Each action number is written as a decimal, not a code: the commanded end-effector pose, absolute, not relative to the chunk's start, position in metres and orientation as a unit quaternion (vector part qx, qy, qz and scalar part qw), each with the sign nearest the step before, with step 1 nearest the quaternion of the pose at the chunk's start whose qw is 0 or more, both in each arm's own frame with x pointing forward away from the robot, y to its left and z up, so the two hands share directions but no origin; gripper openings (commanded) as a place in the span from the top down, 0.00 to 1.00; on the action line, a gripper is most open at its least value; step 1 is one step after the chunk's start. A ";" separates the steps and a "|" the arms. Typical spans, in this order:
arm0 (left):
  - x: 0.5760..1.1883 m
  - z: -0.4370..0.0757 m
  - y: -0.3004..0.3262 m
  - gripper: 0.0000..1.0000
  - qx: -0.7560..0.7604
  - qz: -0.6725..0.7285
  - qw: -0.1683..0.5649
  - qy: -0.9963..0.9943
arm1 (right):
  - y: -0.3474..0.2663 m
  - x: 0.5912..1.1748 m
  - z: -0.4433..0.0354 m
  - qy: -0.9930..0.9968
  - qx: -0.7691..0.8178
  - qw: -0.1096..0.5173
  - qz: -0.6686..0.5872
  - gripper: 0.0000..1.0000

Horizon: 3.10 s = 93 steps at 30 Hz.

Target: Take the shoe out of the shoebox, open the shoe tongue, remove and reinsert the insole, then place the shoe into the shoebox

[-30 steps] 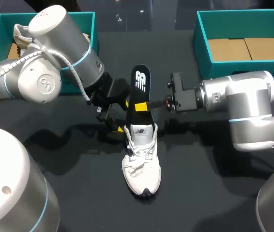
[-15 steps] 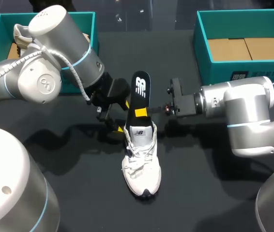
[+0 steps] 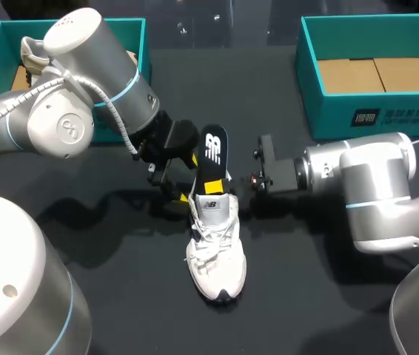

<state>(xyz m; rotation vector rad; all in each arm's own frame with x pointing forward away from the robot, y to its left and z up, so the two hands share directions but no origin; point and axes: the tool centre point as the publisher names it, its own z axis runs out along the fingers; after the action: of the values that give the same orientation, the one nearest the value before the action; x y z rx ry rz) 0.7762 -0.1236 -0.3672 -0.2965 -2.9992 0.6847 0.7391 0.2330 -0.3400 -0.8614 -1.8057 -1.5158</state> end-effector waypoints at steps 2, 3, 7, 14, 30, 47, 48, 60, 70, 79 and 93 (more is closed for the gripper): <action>0.777 -0.368 -0.125 0.00 -0.096 0.220 0.026 -0.970 | 0.236 0.731 -0.346 -0.686 -0.329 0.316 -0.567 1.00; 0.777 -0.368 -0.125 0.00 -0.096 0.220 0.026 -0.970 | 0.236 0.731 -0.346 -0.686 -0.329 0.317 -0.566 1.00; 0.777 -0.368 -0.125 0.00 -0.096 0.220 0.026 -0.970 | 0.235 0.732 -0.344 -0.686 -0.330 0.314 -0.568 1.00; 0.777 -0.368 -0.125 0.00 -0.096 0.220 0.026 -0.970 | 0.231 0.740 -0.334 -0.689 -0.323 0.295 -0.577 0.76; 0.777 -0.368 -0.125 0.00 -0.096 0.220 0.026 -0.970 | 0.225 0.766 -0.312 -0.703 -0.305 0.267 -0.584 0.84; 0.777 -0.368 -0.125 0.00 -0.096 0.220 0.026 -0.970 | 0.228 0.761 -0.329 -0.697 -0.324 0.300 -0.565 1.00; 0.777 -0.368 -0.125 0.00 -0.096 0.220 0.026 -0.970 | 0.228 0.758 -0.331 -0.695 -0.328 0.302 -0.564 1.00; 0.777 -0.368 -0.125 0.00 -0.096 0.220 0.026 -0.970 | 0.232 0.731 -0.348 -0.687 -0.345 0.324 -0.552 1.00; 0.777 -0.368 -0.125 0.00 -0.096 0.220 0.026 -0.970 | 0.233 0.739 -0.338 -0.688 -0.339 0.302 -0.567 0.80; 0.777 -0.368 -0.125 0.00 -0.096 0.220 0.026 -0.970 | 0.227 0.757 -0.323 -0.693 -0.330 0.276 -0.579 0.84; 0.777 -0.368 -0.125 0.00 -0.096 0.220 0.026 -0.970 | 0.224 0.775 -0.321 -0.689 -0.328 0.276 -0.584 1.00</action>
<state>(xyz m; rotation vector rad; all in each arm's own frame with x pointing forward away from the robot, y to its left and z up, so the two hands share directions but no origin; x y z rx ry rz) 0.7762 -0.1236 -0.3672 -0.2965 -2.9992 0.6847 0.7716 0.2210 -0.3186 -0.8909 -1.8465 -1.5910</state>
